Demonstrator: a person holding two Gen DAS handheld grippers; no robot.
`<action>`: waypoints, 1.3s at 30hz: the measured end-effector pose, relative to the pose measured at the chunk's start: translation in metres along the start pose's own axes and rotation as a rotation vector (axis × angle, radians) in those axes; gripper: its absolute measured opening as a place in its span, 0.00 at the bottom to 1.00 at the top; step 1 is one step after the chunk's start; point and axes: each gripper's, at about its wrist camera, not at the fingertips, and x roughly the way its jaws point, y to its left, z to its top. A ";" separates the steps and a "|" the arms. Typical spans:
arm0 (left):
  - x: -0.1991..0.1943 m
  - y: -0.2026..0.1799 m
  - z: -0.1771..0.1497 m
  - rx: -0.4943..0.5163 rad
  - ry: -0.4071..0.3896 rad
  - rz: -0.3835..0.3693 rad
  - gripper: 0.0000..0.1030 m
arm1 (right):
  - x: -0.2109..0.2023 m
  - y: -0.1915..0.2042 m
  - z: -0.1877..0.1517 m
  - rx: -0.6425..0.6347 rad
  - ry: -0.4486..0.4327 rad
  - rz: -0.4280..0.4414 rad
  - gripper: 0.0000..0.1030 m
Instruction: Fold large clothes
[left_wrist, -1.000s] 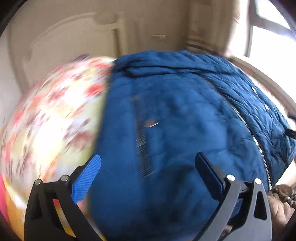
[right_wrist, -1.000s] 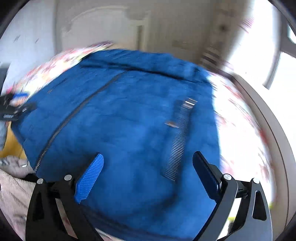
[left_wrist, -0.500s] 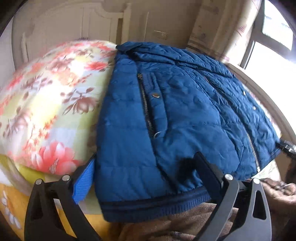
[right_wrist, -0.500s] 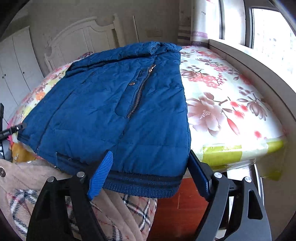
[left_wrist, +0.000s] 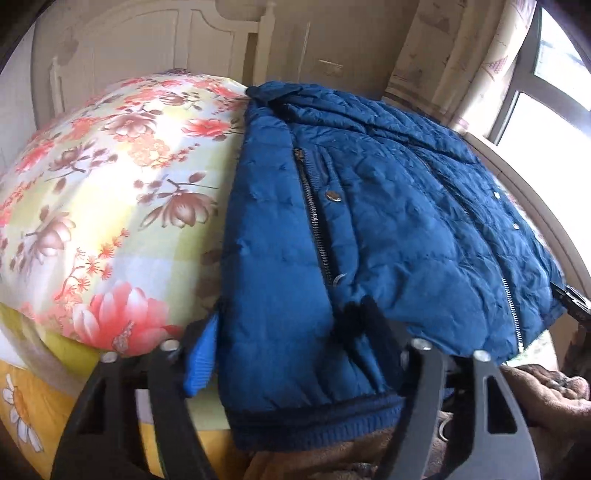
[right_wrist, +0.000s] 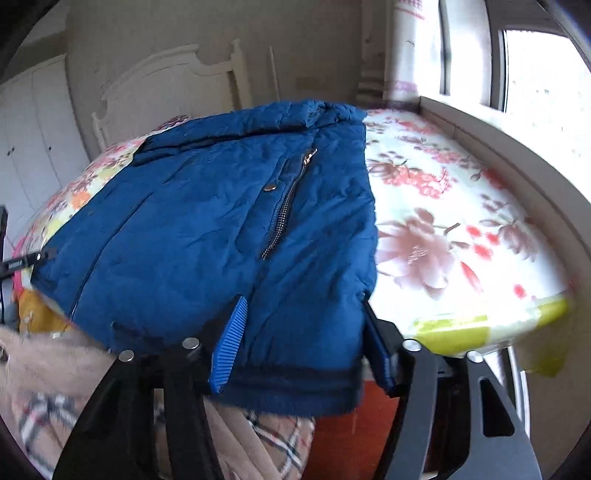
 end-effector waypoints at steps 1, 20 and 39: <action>0.002 -0.005 -0.001 0.032 0.016 0.017 0.84 | 0.002 0.002 0.001 -0.012 0.002 -0.009 0.64; -0.155 0.003 0.017 0.032 -0.311 -0.216 0.13 | -0.107 -0.002 0.013 0.012 -0.260 0.301 0.21; 0.024 0.074 0.243 -0.424 -0.091 -0.298 0.30 | 0.040 -0.034 0.247 0.261 -0.133 0.381 0.49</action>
